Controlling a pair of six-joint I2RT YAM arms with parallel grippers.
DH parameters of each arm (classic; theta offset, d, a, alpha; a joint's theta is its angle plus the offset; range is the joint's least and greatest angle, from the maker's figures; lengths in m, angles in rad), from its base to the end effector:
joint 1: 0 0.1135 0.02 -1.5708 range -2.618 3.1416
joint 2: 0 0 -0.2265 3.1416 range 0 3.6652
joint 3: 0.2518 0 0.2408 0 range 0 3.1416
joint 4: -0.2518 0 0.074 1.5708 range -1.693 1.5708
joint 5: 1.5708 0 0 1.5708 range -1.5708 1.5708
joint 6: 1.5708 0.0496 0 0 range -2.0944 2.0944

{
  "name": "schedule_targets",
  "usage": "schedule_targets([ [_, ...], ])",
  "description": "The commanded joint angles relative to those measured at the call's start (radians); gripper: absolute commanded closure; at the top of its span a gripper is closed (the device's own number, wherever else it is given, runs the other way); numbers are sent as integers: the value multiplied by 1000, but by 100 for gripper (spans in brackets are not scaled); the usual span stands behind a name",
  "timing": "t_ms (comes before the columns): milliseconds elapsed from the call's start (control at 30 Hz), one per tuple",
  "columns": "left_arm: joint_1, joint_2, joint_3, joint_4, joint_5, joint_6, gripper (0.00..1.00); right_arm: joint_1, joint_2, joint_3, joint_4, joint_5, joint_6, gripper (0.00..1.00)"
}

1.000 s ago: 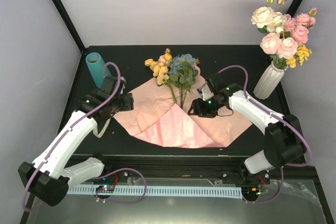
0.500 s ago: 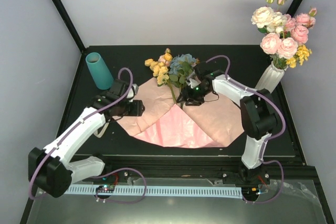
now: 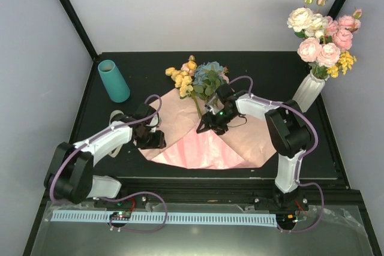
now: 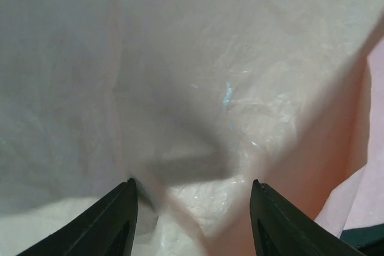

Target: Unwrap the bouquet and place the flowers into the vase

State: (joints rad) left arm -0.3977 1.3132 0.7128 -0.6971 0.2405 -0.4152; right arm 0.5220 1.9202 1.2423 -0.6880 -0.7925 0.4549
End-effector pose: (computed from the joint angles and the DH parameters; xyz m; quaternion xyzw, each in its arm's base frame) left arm 0.1997 -0.0967 0.1326 0.0077 0.9836 -0.1626 0.0772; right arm 0.2762 0.1996 0.1202 0.0702 -0.9158 -0.3833 0.0968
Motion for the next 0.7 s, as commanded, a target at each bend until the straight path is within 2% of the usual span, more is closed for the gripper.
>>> schedule_targets([
  [0, 26, 70, 1, 42, 52, 20, 46, 33, -3, -24, -12, -110, -68, 42],
  [200, 46, 111, 1, 56, 68, 22, 47, 67, -64, -89, -87, -180, -167, 41],
  [400, 49, 105, 2, 57, 79, 17, 48, 89, -212, -247, -35, -220, -118, 38],
  [667, 49, 83, 27, 37, 86, 26, 49, 124, -429, -369, -42, -185, -46, 20],
])
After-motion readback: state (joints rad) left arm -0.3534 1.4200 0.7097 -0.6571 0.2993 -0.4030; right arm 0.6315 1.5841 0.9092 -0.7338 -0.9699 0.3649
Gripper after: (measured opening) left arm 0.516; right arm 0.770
